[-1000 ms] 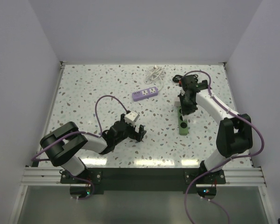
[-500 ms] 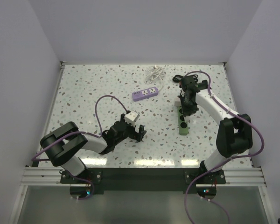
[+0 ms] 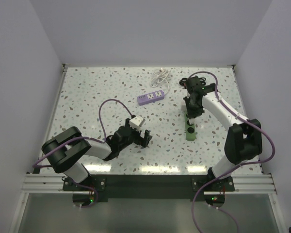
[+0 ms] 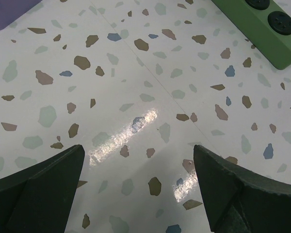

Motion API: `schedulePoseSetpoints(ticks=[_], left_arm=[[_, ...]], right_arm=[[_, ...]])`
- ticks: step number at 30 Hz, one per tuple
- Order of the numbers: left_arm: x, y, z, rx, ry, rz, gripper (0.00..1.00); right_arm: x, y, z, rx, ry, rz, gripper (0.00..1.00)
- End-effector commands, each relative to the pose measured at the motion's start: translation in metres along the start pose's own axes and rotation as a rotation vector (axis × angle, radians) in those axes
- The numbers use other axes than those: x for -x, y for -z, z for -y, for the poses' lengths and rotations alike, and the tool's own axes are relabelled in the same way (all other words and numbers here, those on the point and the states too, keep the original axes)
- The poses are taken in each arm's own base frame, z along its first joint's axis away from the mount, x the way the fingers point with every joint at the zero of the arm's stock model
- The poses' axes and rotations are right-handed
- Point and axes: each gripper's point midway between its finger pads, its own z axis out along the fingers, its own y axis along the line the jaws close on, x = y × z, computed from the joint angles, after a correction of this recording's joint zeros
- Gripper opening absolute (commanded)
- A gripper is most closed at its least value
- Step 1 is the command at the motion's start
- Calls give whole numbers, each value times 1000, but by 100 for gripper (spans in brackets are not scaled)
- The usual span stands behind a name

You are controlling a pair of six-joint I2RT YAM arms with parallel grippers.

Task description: Insert the plug

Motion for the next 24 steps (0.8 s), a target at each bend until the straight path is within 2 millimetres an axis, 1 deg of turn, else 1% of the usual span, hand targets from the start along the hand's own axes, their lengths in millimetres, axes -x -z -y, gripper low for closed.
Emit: schedulePoseSetpoints(ticks=[1,5,12,18,24], left_arm=[[15,-2,2,-4,24,42,100],[15,-3,2,-3,24,40,100],[14,-3,1,1,22,37,100],[13,-3,1,1,22,35,100],[13,-3,2,-2,23,33,100]], right_arm=[[9,2,-2,-4,-19,19,0],[3,-5,-2,-15,-19,-6,0],[4,-11,-1,-27,-16,-20,0],[-2,-12,1,-41,-20,-39,0],[-2,-9,2,-47,-22,-34,0]])
